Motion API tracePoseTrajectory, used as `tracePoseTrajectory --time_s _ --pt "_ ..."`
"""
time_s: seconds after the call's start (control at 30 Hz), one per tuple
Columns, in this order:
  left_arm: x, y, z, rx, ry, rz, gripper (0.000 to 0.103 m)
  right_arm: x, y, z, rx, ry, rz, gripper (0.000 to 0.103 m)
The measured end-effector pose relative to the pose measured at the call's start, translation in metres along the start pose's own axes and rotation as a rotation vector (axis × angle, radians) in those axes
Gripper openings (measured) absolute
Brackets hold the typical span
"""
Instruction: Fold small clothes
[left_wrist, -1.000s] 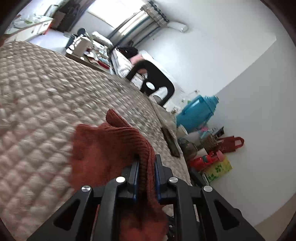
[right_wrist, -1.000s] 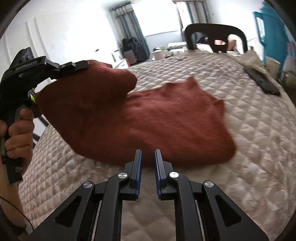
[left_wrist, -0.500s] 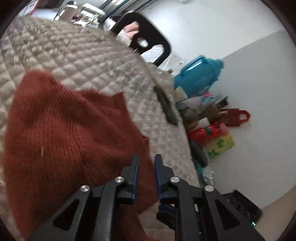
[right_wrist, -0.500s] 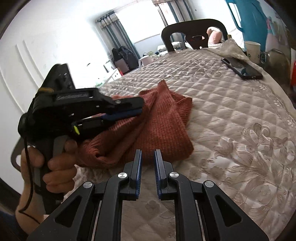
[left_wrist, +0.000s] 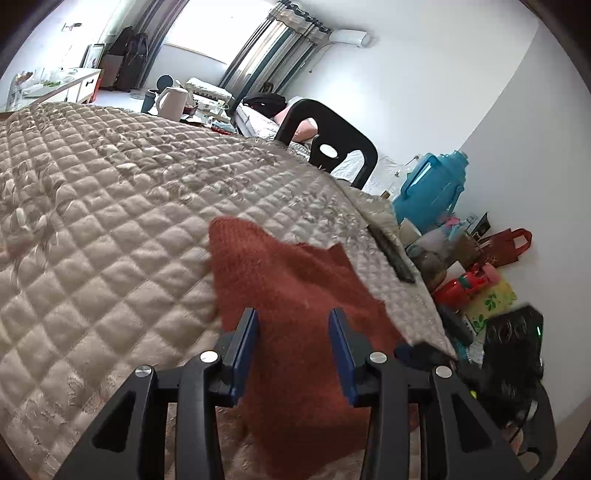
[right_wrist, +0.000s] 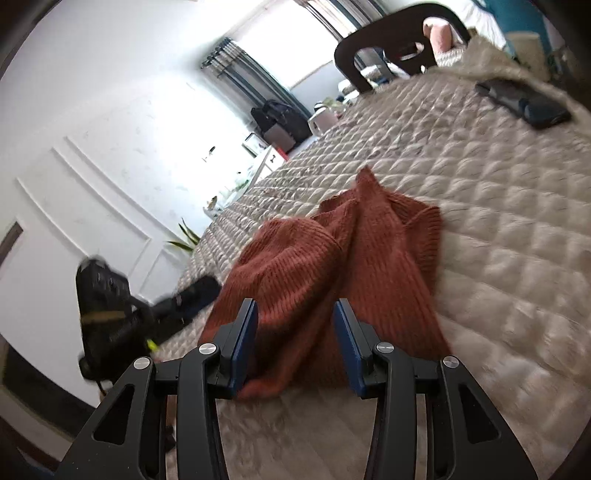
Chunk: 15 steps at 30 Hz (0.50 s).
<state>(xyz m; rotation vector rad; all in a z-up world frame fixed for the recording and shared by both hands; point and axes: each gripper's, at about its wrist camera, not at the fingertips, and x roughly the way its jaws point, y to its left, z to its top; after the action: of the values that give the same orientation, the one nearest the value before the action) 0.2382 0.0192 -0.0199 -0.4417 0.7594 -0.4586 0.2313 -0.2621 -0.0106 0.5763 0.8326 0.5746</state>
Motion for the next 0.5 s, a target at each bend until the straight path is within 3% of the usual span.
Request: tracePoseTrajectory --time_s 0.1,0.37,0.47,0.5 --pt "-0.002 -0.007 -0.003 0.063 -0.005 0.012 0.042 0.02 -0.008 0.008 0.032 0.044 -0.066 0.045" --pt "-0.005 -0.017 -0.01 0.138 -0.008 0.038 0.042 0.038 0.001 0.02 0.004 0.076 -0.036 0.045" --pt "-0.005 -0.016 -0.01 0.138 -0.009 0.04 0.042 0.046 0.0 0.02 -0.001 0.098 -0.078 0.019" --pt "-0.005 -0.016 -0.01 0.138 -0.01 0.041 0.042 0.047 0.0 0.021 -0.005 0.103 -0.073 0.016"
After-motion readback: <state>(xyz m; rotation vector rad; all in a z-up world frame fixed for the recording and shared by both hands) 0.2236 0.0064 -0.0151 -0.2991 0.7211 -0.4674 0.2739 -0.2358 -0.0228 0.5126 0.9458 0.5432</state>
